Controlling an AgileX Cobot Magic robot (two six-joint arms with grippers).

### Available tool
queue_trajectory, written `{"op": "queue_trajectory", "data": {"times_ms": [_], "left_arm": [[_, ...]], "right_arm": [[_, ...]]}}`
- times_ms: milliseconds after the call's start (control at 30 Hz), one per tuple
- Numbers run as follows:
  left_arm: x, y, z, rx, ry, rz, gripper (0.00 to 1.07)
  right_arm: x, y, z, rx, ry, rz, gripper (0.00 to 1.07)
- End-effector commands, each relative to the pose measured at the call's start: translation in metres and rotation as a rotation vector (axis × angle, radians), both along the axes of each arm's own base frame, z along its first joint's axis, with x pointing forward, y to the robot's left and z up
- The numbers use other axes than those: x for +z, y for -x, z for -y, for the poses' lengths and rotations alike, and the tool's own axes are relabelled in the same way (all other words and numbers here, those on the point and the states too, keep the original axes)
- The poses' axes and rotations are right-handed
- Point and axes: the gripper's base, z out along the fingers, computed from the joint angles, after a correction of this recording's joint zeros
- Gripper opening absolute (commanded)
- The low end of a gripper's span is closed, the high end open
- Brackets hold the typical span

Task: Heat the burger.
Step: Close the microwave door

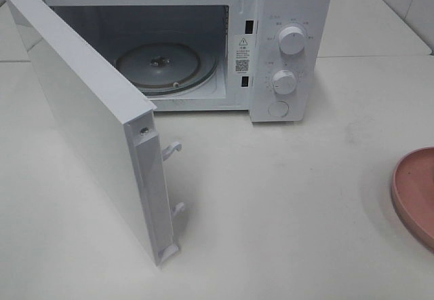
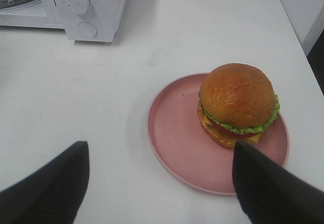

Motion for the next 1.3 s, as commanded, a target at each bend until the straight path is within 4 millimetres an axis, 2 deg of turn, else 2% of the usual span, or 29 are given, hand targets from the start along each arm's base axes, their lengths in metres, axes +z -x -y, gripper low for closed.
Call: {"op": "queue_trajectory", "data": {"times_ms": [33,1300], "left_arm": [[0.0006,0.0025,0.0006,0.004,0.010,0.026,0.88],[0.0008,0.0025,0.0019,-0.005,0.023,0.027,0.88]], "right_arm": [[-0.0008,0.0037,0.0002,-0.007,-0.001,0.025,0.75],[-0.0008,0.0037,0.0002,-0.005,-0.001,0.025,0.75]]}}
